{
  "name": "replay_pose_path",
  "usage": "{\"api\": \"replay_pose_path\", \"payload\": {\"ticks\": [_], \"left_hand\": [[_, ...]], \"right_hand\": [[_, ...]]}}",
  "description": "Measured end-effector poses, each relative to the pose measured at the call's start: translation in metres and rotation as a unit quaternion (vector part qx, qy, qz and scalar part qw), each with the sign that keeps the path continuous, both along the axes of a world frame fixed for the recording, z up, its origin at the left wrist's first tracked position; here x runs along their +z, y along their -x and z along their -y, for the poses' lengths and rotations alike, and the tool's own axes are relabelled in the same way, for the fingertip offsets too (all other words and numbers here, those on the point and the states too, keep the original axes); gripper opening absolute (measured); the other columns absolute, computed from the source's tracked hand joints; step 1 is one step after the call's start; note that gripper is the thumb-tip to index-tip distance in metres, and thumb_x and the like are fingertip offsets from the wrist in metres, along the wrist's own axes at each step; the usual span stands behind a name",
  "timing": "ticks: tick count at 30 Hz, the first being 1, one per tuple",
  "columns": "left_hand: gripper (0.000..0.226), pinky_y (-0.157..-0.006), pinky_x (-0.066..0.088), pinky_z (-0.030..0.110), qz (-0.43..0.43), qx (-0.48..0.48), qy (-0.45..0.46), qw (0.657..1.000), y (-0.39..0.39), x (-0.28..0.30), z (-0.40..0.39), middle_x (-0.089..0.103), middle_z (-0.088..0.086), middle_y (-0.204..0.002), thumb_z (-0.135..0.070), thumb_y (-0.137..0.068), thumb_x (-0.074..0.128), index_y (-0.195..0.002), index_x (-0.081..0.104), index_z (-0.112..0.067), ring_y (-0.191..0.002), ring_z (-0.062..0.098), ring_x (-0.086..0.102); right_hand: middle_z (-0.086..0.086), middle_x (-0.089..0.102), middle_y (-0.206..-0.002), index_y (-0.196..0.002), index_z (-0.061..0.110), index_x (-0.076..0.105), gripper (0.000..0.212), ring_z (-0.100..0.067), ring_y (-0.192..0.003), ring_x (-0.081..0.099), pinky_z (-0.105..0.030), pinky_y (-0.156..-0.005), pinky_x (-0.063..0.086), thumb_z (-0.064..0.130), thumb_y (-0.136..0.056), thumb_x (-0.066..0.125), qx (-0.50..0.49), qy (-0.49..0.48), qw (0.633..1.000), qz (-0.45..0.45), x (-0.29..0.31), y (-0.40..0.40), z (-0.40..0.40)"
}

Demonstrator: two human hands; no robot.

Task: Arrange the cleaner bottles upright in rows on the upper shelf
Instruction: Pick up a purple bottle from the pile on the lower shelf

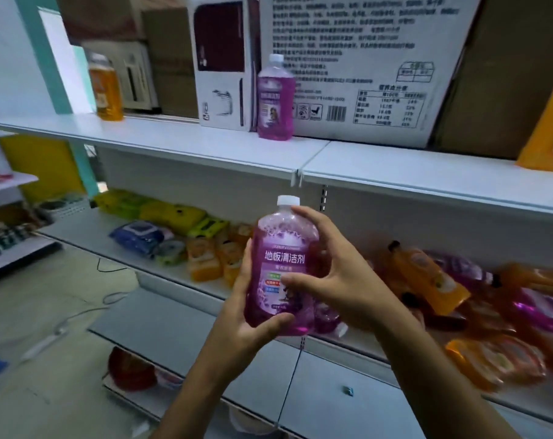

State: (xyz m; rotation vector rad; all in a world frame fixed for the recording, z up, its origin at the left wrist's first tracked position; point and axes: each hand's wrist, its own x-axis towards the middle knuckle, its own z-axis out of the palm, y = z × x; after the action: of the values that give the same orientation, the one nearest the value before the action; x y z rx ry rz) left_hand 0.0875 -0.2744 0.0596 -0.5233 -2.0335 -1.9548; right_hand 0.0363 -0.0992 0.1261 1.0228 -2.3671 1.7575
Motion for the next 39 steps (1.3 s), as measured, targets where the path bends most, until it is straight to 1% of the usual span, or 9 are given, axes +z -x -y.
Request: {"api": "replay_pose_path", "payload": {"ticks": [6,11,15,20,26,32,34,36,39], "left_hand": [[0.102,-0.089,0.055,0.028,-0.085,0.002,0.025,0.996,0.002,0.05,0.008,0.05,-0.026,-0.135,-0.027,-0.078,0.072,-0.153,0.004,-0.04,-0.122,0.01,0.058],[0.105,-0.096,0.053,0.039,-0.155,-0.013,0.093,0.983,0.028,0.11,0.001,0.047,-0.019,-0.139,-0.024,-0.084,0.07,-0.154,-0.007,-0.034,-0.123,0.013,0.057],[0.112,-0.098,0.052,0.032,-0.18,-0.009,0.165,0.97,0.058,0.151,-0.011,0.046,-0.014,-0.134,-0.032,-0.084,0.071,-0.149,-0.02,-0.039,-0.118,0.005,0.059],[0.114,-0.102,0.048,0.048,-0.155,-0.018,0.23,0.96,0.105,0.18,-0.019,0.048,0.008,-0.143,-0.026,-0.087,0.068,-0.148,-0.027,-0.033,-0.117,0.014,0.061],[0.11,-0.098,0.047,0.024,-0.064,-0.047,0.26,0.962,0.144,0.183,-0.024,0.055,-0.002,-0.131,-0.019,-0.092,0.064,-0.147,-0.03,-0.03,-0.109,-0.003,0.06],[0.108,-0.092,0.04,0.025,-0.023,0.013,0.309,0.951,0.181,0.184,-0.023,0.052,-0.007,-0.128,-0.027,-0.092,0.064,-0.148,-0.028,-0.03,-0.11,0.008,0.056],[0.104,-0.091,0.041,0.027,-0.009,0.035,0.343,0.939,0.196,0.187,-0.02,0.055,-0.007,-0.124,-0.031,-0.092,0.064,-0.15,-0.022,-0.03,-0.107,0.009,0.057],[0.086,-0.097,0.045,0.035,0.0,0.066,0.388,0.919,0.213,0.186,-0.016,0.059,-0.006,-0.128,-0.043,-0.09,0.064,-0.152,0.005,-0.034,-0.11,0.013,0.059],[0.057,-0.096,0.049,0.041,0.017,0.093,0.432,0.897,0.228,0.183,-0.013,0.063,-0.005,-0.123,-0.051,-0.087,0.062,-0.136,0.043,-0.031,-0.104,0.014,0.062]], "right_hand": [[0.012,0.025,-0.155,-0.153,0.044,0.023,0.106,-0.017,-0.14,0.041,-0.038,-0.095,0.057,0.01,-0.075,0.086,0.04,-0.07,0.989,-0.125,0.062,-0.005,0.005],[0.003,0.03,-0.153,-0.156,0.031,0.022,0.109,-0.02,-0.136,0.046,-0.035,-0.088,0.06,0.009,-0.072,0.088,0.007,-0.069,0.978,-0.196,0.117,0.008,-0.01],[-0.001,0.033,-0.149,-0.155,0.025,0.025,0.107,-0.02,-0.131,0.05,-0.031,-0.089,0.059,0.007,-0.071,0.088,-0.038,-0.087,0.959,-0.266,0.153,0.027,-0.022],[-0.007,0.029,-0.149,-0.154,0.021,0.027,0.1,-0.015,-0.128,0.045,-0.02,-0.083,0.059,-0.001,-0.074,0.083,-0.1,-0.105,0.933,-0.33,0.17,0.051,-0.027],[-0.008,0.026,-0.15,-0.153,0.026,0.026,0.101,-0.021,-0.133,0.039,-0.041,-0.101,0.053,-0.001,-0.074,0.081,-0.163,-0.141,0.917,-0.335,0.157,0.093,-0.026],[-0.006,0.02,-0.155,-0.154,0.026,0.024,0.101,-0.021,-0.14,0.032,0.002,-0.098,0.032,-0.002,-0.076,0.08,-0.154,-0.151,0.916,-0.338,0.15,0.151,-0.02],[-0.005,0.018,-0.155,-0.154,0.027,0.023,0.102,-0.024,-0.139,0.035,-0.015,-0.107,0.04,-0.002,-0.075,0.08,-0.161,-0.16,0.914,-0.336,0.151,0.167,-0.016],[-0.003,0.015,-0.156,-0.154,0.031,0.022,0.104,-0.027,-0.135,0.04,-0.037,-0.106,0.049,-0.003,-0.075,0.08,-0.167,-0.162,0.918,-0.323,0.151,0.181,-0.013],[-0.001,0.011,-0.157,-0.153,0.034,0.021,0.105,-0.027,-0.131,0.046,-0.04,-0.1,0.054,-0.006,-0.075,0.079,-0.178,-0.163,0.922,-0.303,0.15,0.207,-0.012]]}}
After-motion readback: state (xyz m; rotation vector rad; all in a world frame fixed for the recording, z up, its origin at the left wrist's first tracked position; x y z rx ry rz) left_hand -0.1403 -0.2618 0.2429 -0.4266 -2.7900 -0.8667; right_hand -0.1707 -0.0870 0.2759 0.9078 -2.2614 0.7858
